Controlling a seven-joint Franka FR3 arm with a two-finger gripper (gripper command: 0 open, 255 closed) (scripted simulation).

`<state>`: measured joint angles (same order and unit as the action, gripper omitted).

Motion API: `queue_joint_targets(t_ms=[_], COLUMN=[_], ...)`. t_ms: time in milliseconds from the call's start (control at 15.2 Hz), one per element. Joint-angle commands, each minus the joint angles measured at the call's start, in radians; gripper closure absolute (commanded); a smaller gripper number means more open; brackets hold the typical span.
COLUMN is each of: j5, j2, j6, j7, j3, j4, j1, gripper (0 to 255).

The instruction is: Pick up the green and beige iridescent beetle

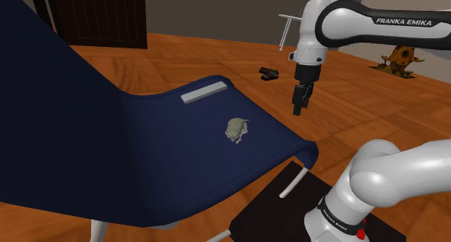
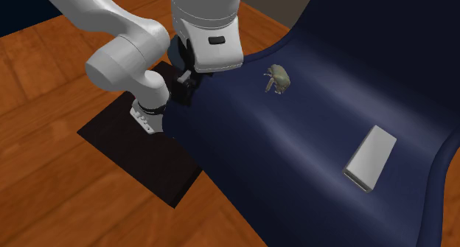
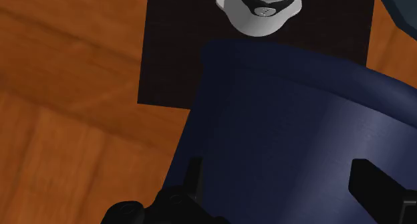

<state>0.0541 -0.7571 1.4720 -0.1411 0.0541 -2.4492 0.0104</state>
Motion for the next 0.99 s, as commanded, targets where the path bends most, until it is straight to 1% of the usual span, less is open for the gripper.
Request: queue_joint_targets(t_ms=[0, 264, 528, 726, 924], j5=[0.0, -0.103, -0.187, -0.225, -0.235], j2=[0.0, -0.039, -0.022, 0.025, 0.096], j6=[0.0, 0.061, 0.139, 0.202, 0.26], j7=[0.0, 0.304, 0.607, 0.833, 1.061], j3=[0.0, -0.145, -0.3, -0.419, -0.54], j4=[0.0, -0.03, -0.019, 0.018, 0.079], j1=[0.0, -0.029, -0.068, -0.112, -0.174], gripper=[0, 0, 0, 0, 0])
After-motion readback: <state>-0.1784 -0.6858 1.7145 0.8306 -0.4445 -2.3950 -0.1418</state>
